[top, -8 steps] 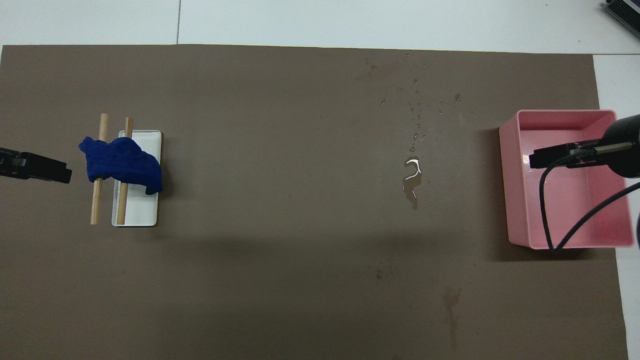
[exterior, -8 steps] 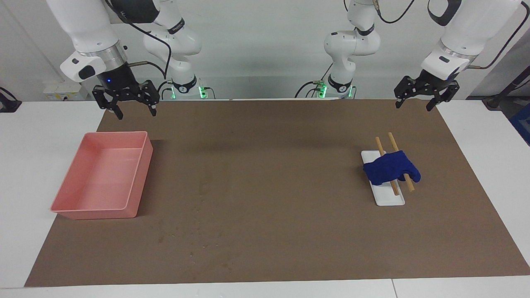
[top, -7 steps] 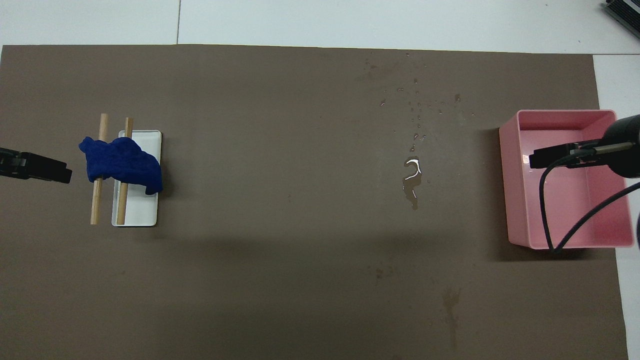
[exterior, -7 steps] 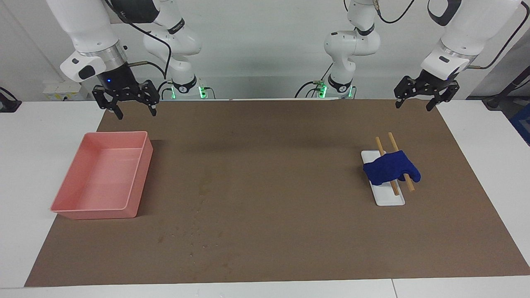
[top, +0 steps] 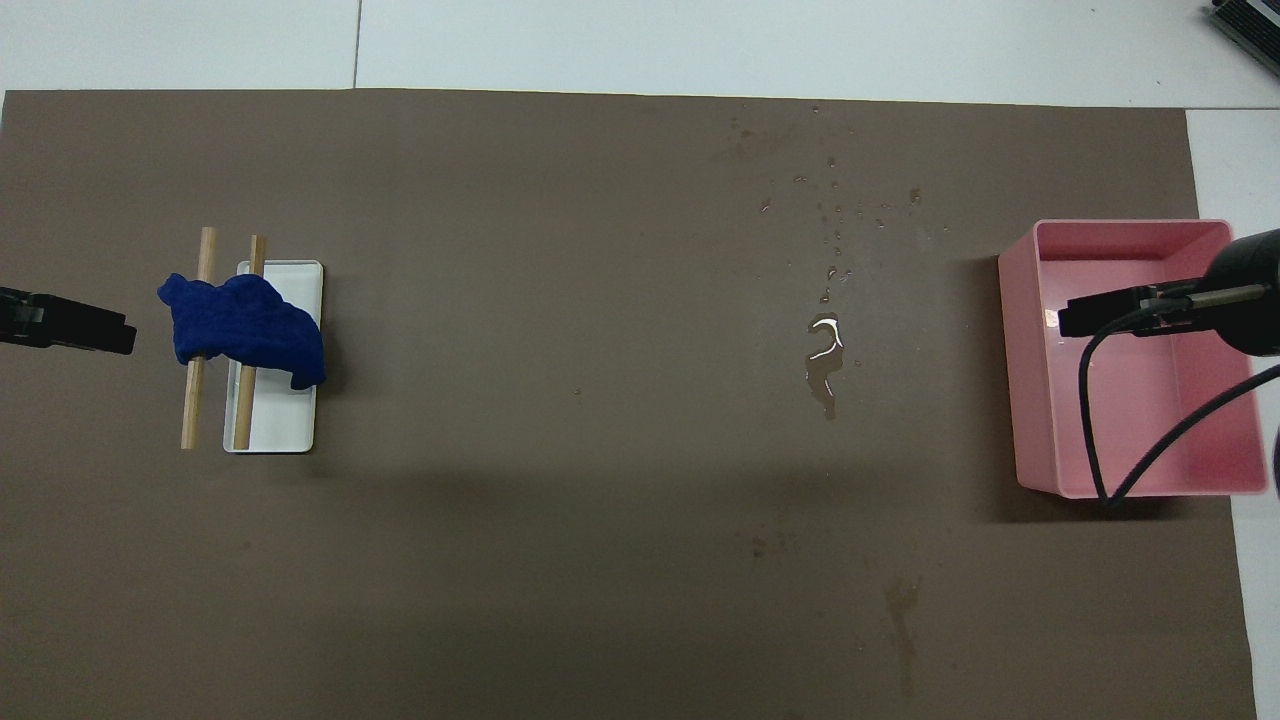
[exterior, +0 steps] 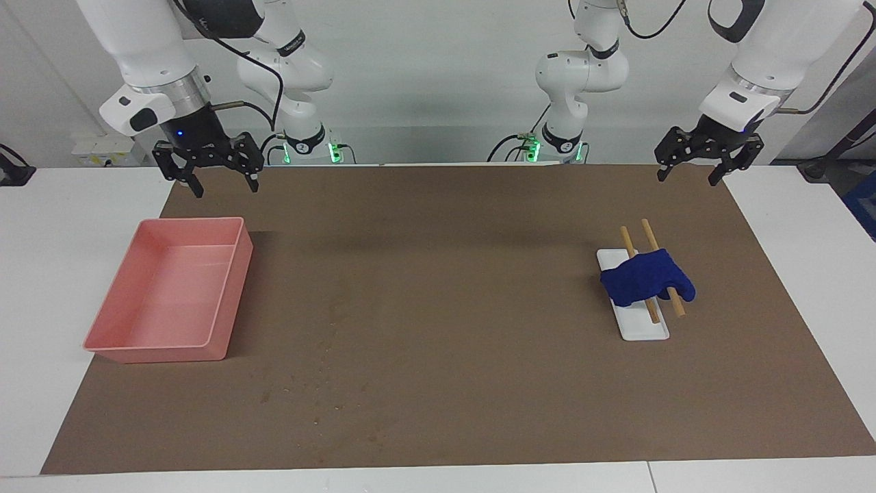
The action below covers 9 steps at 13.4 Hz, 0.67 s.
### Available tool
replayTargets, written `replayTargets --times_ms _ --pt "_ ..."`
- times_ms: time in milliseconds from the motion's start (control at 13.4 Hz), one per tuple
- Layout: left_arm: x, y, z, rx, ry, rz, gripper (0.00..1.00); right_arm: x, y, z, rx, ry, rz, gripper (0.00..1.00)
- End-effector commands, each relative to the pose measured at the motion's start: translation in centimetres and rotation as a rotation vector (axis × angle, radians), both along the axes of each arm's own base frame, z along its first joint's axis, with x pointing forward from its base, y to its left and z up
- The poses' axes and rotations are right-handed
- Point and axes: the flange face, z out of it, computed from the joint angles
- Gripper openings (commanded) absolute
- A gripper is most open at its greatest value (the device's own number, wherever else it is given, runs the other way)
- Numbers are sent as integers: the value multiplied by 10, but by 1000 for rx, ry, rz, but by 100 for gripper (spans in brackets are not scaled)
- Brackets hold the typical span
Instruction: Wipe water with towel using both arms
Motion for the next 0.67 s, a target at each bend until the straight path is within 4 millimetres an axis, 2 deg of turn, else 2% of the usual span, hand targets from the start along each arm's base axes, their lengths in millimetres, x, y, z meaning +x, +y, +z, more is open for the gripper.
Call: replayTargets --times_ms 0,74,149,446,595 --pt "10 0 -14 41 -53 -6 100 -7 -1 7 14 2 3 100" --pt "15 1 -16 56 -83 -6 100 -9 1 10 15 -4 4 100" --pt "26 1 -30 75 -89 1 100 -9 4 10 15 -5 6 100" --pt "59 -24 -69 147 -130 43 100 -11 4 10 14 -4 9 100" --pt "64 -34 -89 162 -125 75 100 -11 4 10 13 -4 15 100"
